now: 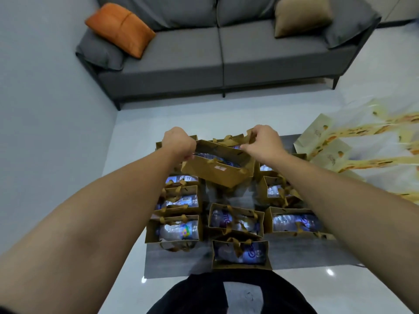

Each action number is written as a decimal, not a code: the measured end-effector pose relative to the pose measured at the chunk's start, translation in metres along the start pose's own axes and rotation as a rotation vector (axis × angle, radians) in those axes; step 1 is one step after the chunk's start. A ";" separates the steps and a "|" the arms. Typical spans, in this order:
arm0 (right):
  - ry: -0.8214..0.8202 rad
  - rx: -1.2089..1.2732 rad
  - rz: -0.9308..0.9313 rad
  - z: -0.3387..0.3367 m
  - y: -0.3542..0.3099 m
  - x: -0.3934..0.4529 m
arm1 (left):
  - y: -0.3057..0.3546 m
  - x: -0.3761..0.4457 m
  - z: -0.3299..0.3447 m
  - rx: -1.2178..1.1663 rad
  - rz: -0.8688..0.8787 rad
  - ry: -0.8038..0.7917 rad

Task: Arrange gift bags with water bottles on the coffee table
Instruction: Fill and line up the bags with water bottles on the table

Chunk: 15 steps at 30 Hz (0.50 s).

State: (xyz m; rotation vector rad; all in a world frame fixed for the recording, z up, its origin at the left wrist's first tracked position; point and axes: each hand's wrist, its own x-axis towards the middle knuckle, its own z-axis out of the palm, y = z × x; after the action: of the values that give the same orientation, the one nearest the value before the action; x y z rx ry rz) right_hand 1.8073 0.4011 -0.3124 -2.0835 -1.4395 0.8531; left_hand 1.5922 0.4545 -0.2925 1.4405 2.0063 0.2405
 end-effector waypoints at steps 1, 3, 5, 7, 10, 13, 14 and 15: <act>0.034 -0.112 -0.032 0.000 0.001 0.000 | 0.002 0.000 -0.003 -0.025 -0.004 0.001; 0.098 -0.207 -0.091 0.001 0.002 -0.002 | 0.008 -0.001 -0.010 -0.051 -0.014 0.008; 0.108 -0.228 -0.180 0.003 0.003 -0.005 | 0.013 -0.003 -0.016 -0.071 -0.024 0.004; 0.032 -0.305 -0.293 0.004 0.005 -0.007 | 0.017 -0.006 -0.020 -0.089 -0.031 -0.007; -0.071 -0.480 -0.417 0.010 0.006 -0.007 | 0.022 -0.009 -0.023 -0.094 -0.035 -0.023; -0.118 -0.620 -0.425 0.017 0.001 0.001 | 0.026 -0.008 -0.023 -0.087 -0.023 -0.028; -0.130 -0.634 -0.402 0.019 -0.002 0.004 | 0.027 -0.008 -0.024 -0.079 -0.014 -0.027; -0.144 -0.630 -0.371 0.020 -0.004 0.007 | 0.027 -0.007 -0.024 -0.071 -0.007 -0.024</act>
State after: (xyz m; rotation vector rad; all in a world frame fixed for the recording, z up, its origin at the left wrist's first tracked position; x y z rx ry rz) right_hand 1.7923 0.4098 -0.3257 -2.0731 -2.3122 0.4361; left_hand 1.6005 0.4634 -0.2578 1.3860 1.9633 0.2879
